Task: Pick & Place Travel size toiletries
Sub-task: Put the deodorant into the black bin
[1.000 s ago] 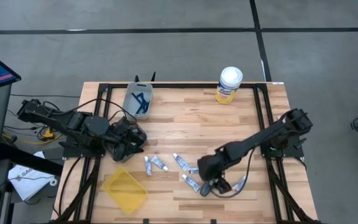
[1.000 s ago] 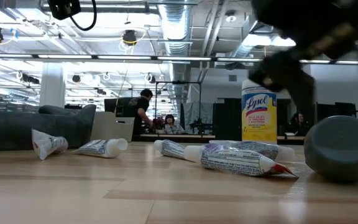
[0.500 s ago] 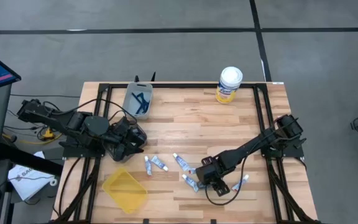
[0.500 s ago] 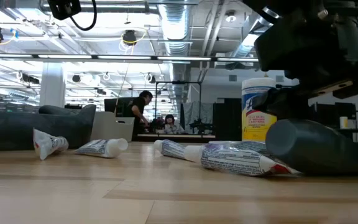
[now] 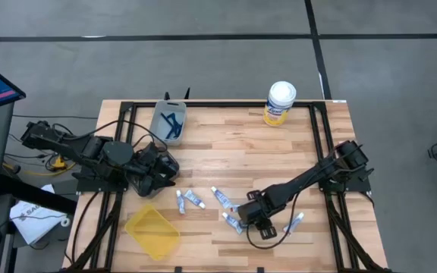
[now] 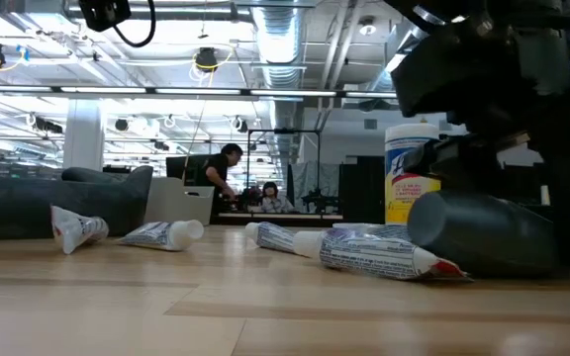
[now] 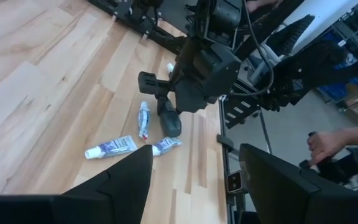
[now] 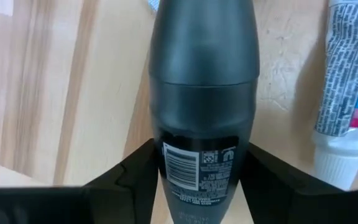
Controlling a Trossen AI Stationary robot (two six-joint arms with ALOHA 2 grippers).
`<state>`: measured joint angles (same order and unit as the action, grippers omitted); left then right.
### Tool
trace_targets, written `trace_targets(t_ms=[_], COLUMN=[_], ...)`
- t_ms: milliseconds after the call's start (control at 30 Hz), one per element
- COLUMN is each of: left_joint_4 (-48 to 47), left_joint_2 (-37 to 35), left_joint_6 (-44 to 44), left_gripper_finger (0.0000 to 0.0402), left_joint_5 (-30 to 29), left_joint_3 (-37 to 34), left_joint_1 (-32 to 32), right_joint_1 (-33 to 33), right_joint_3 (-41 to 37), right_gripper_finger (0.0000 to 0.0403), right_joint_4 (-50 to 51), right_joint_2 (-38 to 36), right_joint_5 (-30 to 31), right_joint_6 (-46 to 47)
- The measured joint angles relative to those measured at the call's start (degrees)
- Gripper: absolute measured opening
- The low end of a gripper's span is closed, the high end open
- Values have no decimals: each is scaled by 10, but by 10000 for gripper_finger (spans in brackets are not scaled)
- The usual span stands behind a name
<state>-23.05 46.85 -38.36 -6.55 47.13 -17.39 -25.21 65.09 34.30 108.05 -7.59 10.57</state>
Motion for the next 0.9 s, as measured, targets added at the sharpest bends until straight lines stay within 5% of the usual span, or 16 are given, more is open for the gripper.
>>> trace_targets(t_ms=[467,900], left_joint_4=[13,42], left_joint_2=[5,48], left_joint_6=[113,199], left_gripper_finger=[285,301], left_joint_5=[-6,-27], left_joint_3=[0,0], left_joint_1=[0,0], right_joint_1=[40,120], right_joint_3=[231,373], right_gripper_finger=[184,192], right_joint_4=[72,4], right_joint_2=[0,-1], right_joint_5=[79,126], right_joint_6=[-66,-101])
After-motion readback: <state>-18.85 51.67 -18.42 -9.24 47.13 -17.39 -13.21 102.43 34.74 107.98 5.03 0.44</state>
